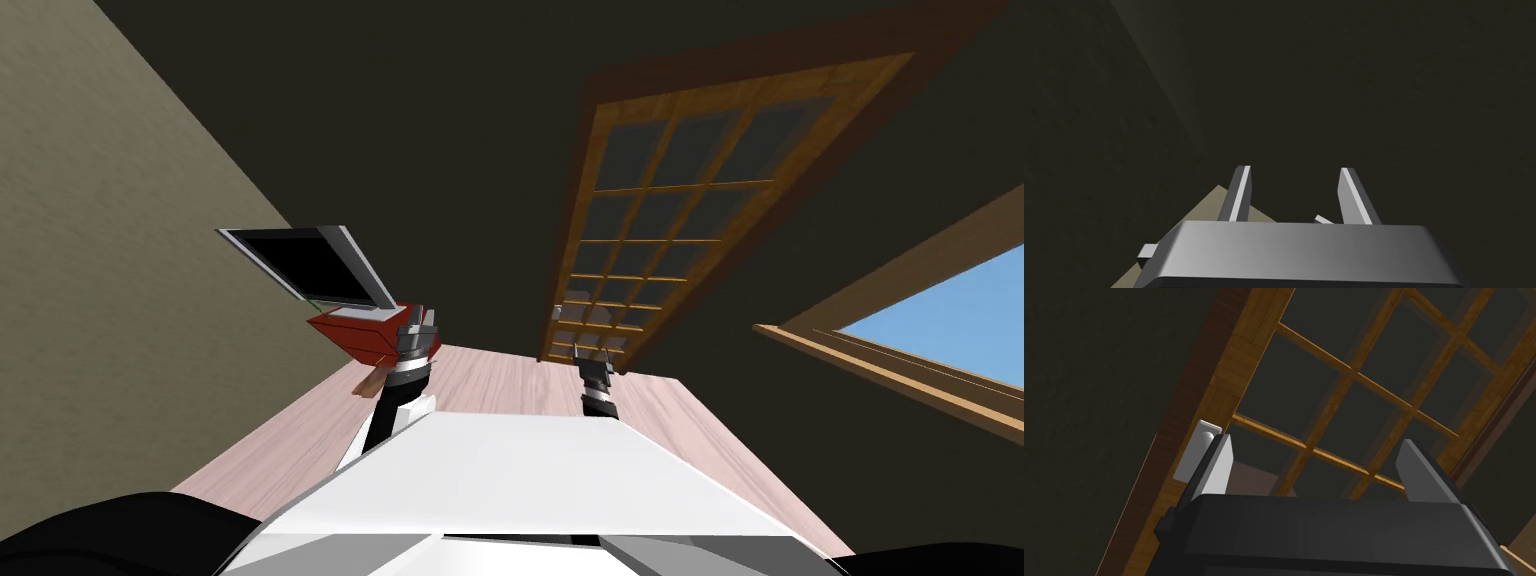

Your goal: Pull the door open

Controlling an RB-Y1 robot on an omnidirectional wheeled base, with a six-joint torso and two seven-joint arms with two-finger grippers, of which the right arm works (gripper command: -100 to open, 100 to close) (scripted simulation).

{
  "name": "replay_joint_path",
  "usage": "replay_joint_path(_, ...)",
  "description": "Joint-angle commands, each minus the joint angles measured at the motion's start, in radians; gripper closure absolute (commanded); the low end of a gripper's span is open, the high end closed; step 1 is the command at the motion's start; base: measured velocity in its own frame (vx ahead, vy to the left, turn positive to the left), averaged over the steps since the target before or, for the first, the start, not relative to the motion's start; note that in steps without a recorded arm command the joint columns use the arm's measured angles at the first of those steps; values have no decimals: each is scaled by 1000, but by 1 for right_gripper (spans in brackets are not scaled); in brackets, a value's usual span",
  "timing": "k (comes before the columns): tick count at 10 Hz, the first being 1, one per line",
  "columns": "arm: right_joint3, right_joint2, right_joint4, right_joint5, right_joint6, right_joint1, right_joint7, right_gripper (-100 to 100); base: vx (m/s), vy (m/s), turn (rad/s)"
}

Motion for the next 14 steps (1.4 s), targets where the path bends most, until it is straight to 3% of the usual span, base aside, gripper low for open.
replay_joint_path(1,7,-11,45,-33,-20,-6,-45,-100,94,-33,191)
replay_joint_path(14,77,-79,327,-265,-153,-7,-340,-100,91,-44,184)
